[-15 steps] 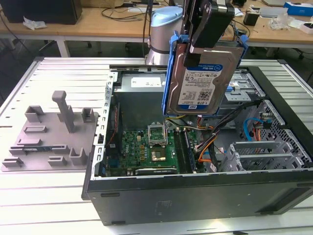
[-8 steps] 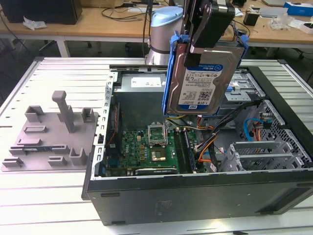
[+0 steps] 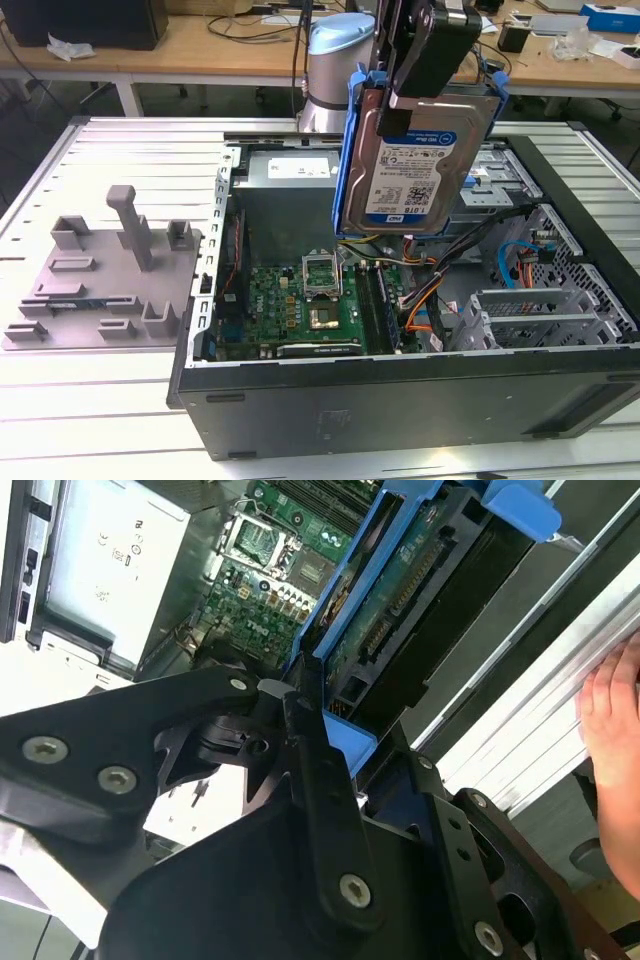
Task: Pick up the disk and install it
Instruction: 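Insert the disk into the insertion slot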
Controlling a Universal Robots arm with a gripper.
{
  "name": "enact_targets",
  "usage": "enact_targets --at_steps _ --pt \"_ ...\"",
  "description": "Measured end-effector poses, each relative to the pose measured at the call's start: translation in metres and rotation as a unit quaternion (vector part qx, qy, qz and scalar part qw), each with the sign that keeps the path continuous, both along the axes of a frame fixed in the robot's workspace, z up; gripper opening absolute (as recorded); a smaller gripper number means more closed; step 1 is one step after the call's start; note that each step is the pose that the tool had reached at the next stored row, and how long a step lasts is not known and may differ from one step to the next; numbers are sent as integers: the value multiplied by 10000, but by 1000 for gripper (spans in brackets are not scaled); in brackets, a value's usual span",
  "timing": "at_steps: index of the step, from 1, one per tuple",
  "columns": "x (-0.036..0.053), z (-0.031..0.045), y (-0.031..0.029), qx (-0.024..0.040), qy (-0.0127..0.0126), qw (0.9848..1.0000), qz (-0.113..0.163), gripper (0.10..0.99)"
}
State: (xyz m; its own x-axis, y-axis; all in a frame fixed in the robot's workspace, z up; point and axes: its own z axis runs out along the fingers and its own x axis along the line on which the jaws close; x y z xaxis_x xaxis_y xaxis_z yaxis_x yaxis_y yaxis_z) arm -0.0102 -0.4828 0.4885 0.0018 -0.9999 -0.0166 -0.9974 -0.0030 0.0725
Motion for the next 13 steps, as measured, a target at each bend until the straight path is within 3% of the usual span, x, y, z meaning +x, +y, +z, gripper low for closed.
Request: enact_targets --at_steps 9,11,13 --pt "6 0 0 0 0 10000 0 369" --pt "8 0 0 0 -24 10000 1 369" --pt "7 0 -1 16 -92 10000 5 369"
